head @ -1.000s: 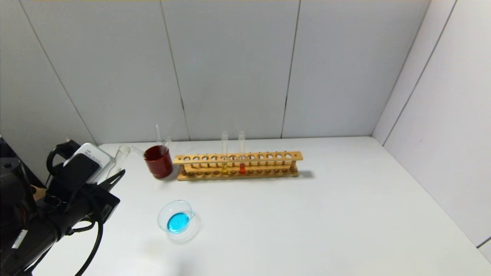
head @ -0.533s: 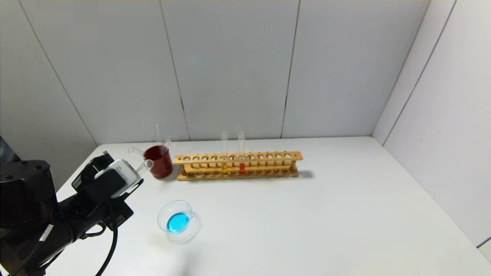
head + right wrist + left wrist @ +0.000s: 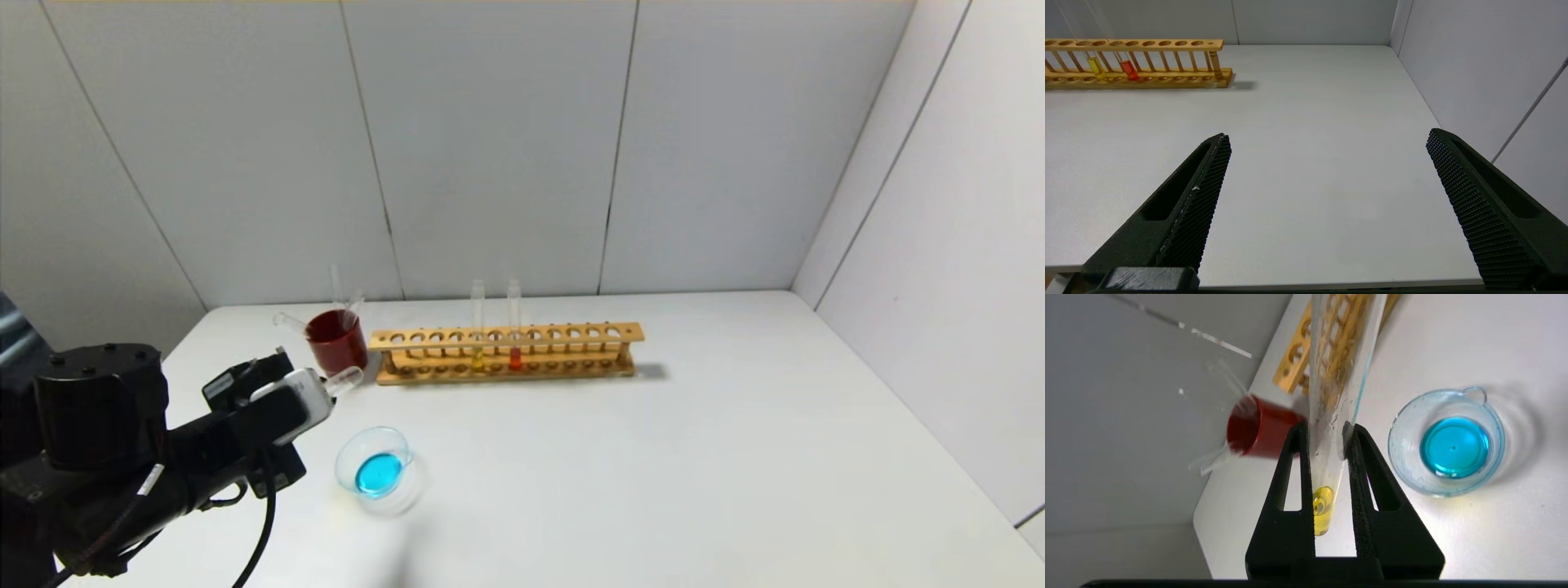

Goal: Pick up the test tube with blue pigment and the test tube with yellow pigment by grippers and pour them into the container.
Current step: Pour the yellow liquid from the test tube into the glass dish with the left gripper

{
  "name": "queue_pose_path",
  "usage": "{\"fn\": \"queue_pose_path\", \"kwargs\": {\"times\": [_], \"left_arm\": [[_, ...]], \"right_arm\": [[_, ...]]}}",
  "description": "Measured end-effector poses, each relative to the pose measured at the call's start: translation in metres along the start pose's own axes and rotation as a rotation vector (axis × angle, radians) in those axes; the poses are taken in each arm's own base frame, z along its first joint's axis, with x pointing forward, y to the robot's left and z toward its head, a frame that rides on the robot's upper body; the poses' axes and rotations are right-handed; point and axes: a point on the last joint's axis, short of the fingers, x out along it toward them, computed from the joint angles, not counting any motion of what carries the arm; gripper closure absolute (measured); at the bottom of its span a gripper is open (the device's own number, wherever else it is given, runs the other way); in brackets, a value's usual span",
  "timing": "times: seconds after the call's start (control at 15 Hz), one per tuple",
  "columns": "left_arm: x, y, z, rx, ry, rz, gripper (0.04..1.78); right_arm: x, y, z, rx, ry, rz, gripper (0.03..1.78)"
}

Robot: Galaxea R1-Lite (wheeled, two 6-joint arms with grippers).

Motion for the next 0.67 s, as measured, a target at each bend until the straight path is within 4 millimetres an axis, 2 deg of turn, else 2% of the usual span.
{"fn": "queue_pose_path", "kwargs": {"times": [0.47, 0.67], "left_arm": [[0.039, 0.015, -0.035, 0.225, -0.186, 0.105, 1.51], [0.046, 0.01, -0.039, 0.26, -0.201, 0.086, 1.51]], "right_arm": [[0.0, 0.0, 0.0, 0.0, 0.0, 0.0, 0.06], [0.0, 0.0, 0.0, 0.0, 0.0, 0.0, 0.06]]}}
